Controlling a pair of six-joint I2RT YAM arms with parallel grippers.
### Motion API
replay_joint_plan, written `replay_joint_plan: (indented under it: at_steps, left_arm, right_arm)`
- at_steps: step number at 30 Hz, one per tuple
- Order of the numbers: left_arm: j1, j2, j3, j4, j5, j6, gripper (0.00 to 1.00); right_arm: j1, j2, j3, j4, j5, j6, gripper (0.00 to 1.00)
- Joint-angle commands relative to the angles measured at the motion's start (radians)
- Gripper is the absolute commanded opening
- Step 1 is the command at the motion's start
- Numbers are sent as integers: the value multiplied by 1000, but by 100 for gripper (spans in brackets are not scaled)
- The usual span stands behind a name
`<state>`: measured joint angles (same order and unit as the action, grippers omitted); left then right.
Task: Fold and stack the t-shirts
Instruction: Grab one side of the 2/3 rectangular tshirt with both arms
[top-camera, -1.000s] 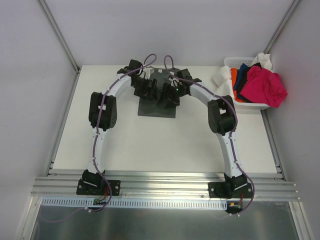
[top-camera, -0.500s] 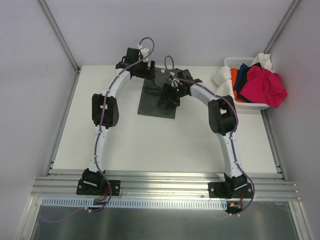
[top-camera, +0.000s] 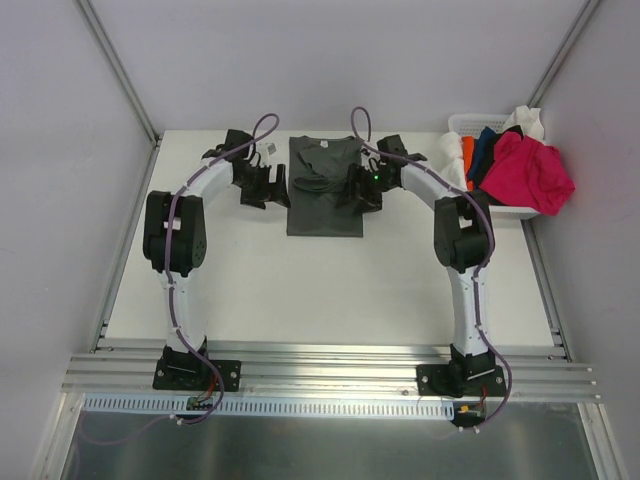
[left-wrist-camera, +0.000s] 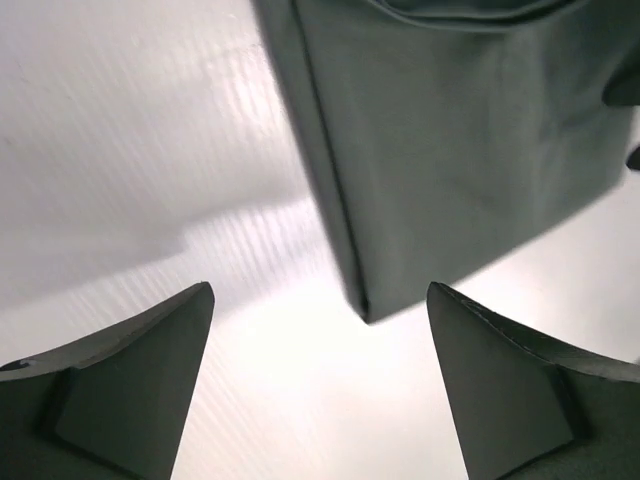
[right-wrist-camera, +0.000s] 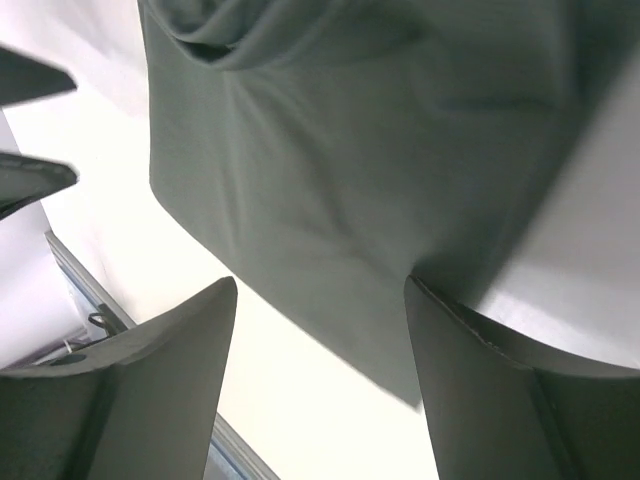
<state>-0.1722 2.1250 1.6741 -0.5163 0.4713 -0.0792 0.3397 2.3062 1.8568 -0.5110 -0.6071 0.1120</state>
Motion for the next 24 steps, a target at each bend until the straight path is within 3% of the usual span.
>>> replay_joint_plan:
  at_steps: [1,13,19,24]
  left_arm:
    - [0,-105,-50,-7,130,-63,86]
    - [-16,-66,-169,-4,256,-157,78]
    - [-39,-46,-177,1,263,-165,77]
    - [-65,-16,-148,4,257,-169,74]
  right_arm:
    - [-41,-137,-42,-29,12,-14,72]
    - [-102,-180,-304,-49,-65,35,67]
    - [-100,-143,-317,-44,-59,48,61]
    - [-99,-107,-266,-46,-51,41,48]
